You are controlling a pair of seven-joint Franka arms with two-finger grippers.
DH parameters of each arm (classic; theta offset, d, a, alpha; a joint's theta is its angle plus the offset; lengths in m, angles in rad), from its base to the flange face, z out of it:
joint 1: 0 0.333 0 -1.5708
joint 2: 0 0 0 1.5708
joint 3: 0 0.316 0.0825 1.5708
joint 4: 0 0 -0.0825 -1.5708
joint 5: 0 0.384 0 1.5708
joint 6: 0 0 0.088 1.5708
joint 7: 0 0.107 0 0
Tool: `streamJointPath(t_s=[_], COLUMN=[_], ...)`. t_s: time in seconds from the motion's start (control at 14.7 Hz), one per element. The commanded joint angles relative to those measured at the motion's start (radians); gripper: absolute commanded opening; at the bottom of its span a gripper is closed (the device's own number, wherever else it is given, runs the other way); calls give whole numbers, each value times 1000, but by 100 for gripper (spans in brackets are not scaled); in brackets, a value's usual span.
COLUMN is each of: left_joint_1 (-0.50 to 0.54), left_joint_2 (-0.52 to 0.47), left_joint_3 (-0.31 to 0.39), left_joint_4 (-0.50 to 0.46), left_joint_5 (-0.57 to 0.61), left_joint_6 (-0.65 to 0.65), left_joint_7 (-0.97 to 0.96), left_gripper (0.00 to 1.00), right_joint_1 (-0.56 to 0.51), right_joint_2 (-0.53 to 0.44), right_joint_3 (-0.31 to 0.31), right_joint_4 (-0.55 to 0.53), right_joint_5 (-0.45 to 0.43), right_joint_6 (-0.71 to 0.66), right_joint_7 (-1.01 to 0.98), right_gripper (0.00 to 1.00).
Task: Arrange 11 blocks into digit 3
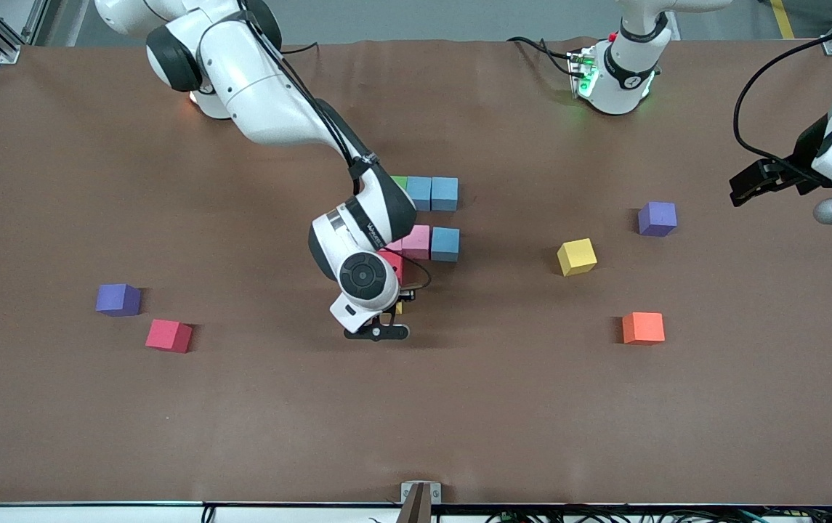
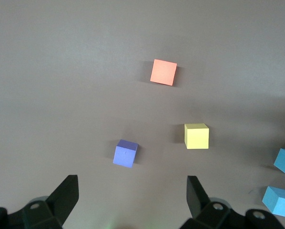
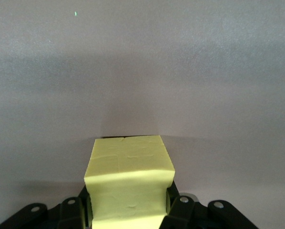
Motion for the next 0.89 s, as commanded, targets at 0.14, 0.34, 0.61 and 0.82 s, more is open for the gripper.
streamJointPath(t_s=[0.14,0.34,0.61,0.82], left_joint_1=[1,4,-2,-2], left_joint_2=[-9,-9,-7,-7], left_joint_3=[4,4,4,4], left_joint_4=[-8,-3,0,0], left_joint_5=[-13,-13,-10,-10], left_joint_6=[7,13,14,14], left_joint_7=[13,6,12,12], left_gripper=[100,100,100,100], right_joint_1=[13,20,28,28], right_joint_2=[10,9,9,9], right_joint_3=[-12,-29,-33,-32], right_joint_4=[24,24,24,24], right_joint_5=[20,20,20,20], right_joint_6=[-31,-74,-78,-75], right_joint_7=[28,30,32,35], right_gripper=[36,36,36,36])
